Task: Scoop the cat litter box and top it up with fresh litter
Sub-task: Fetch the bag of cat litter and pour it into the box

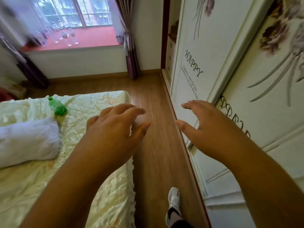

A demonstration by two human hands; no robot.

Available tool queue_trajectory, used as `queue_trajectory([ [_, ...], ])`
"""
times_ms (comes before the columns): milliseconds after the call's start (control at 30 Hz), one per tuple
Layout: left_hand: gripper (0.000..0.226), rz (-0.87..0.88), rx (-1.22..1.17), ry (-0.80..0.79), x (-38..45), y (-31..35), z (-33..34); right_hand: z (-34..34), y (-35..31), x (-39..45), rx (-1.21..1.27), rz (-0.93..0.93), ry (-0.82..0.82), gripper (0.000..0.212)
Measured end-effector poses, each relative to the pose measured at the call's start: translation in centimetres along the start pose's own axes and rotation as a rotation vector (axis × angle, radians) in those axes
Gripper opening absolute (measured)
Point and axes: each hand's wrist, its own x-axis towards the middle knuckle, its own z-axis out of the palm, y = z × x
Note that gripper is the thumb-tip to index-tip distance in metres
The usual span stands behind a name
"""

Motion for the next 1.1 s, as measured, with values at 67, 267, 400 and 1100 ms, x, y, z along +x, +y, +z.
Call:
queue_trajectory([
  [67,0.061,-0.037,0.018,0.017,2.9,0.0,-0.1,-0.3,1.1,3.6,0.006,-0.029,-0.017,0.059],
  [267,0.061,-0.139,0.021,0.069,12.2,2.0,-1.2,-2.9,3.8,15.0,0.008,-0.114,-0.026,0.056],
  [400,0.061,-0.175,-0.022,0.097,17.7,2.9,-1.4,-4.8,4.9,21.3,-0.021,-0.162,-0.040,0.055],
  [1100,0.066,0.004,-0.021,0.070,49.8,-5.7,-5.6,-5.8,3.4,50.1,-0.091,0.002,0.004,0.055],
])
